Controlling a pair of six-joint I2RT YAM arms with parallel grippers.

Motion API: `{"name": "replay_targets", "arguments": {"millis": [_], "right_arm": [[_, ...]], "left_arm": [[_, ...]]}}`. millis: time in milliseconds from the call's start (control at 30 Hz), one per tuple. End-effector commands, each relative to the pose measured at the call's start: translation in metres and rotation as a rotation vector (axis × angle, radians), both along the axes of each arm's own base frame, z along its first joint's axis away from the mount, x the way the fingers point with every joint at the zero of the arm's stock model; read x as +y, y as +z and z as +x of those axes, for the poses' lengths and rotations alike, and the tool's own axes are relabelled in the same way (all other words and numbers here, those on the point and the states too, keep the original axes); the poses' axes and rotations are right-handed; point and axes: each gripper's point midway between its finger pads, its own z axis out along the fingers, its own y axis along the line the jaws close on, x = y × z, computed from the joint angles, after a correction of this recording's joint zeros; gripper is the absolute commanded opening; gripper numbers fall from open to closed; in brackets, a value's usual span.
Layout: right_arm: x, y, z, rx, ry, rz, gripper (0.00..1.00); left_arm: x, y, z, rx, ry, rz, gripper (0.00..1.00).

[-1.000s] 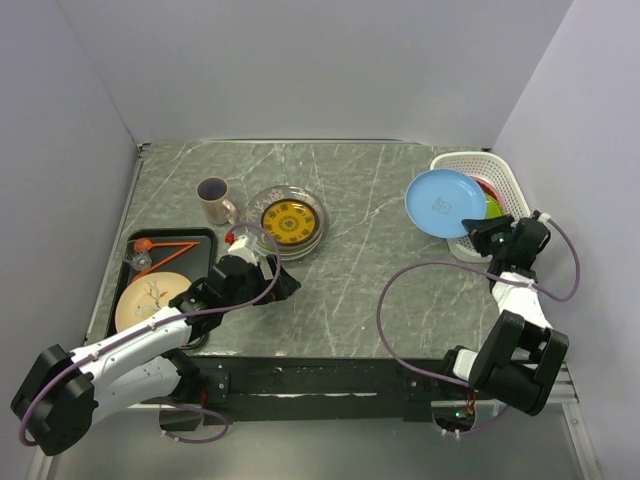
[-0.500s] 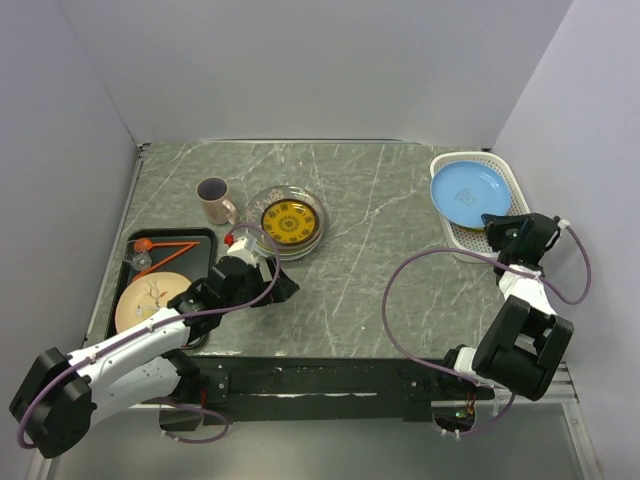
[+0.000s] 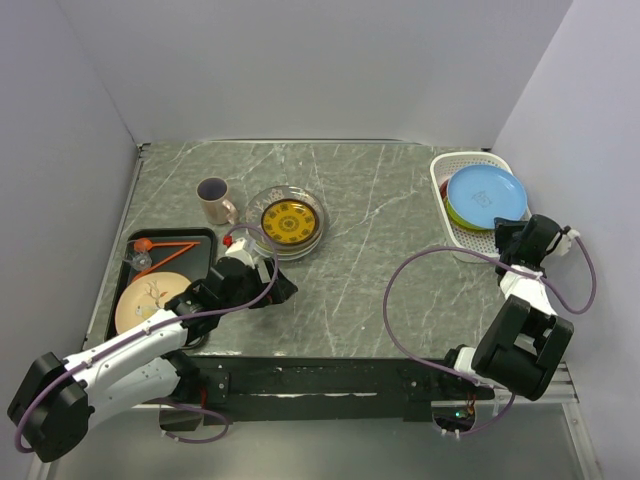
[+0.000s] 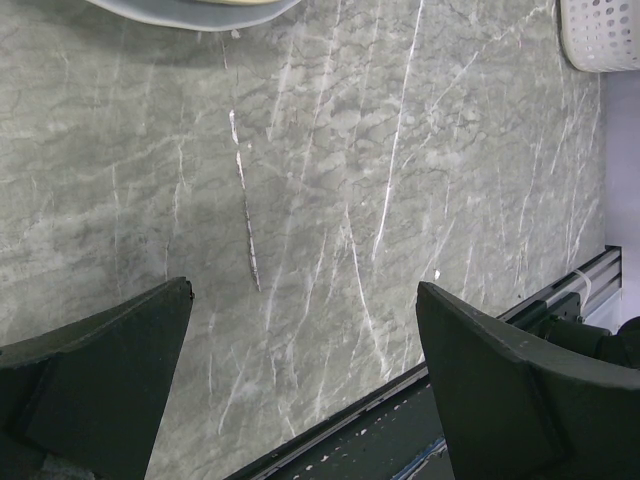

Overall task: Place the plates into the plastic bin on the countertop
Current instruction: Place the plate in the plastic bin.

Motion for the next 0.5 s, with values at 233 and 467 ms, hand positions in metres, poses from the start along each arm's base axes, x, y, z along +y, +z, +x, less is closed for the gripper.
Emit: {"name": "replay_targets", "arguments": {"millis": [233,467], "right_arm": [[-0.022,0.022,0.02,-0.073,-0.042,-0.033,0.0],[-0.025,0.011,0.027,-0.07,-0.038,-0.016,0.05]], "left_arm": [[-0.005,0.01,0.004,-0.044,-0.017,-0.02,0.99],[-0.009,0.007,0.006,-0.032,-0.023,-0.017,0.99]]}}
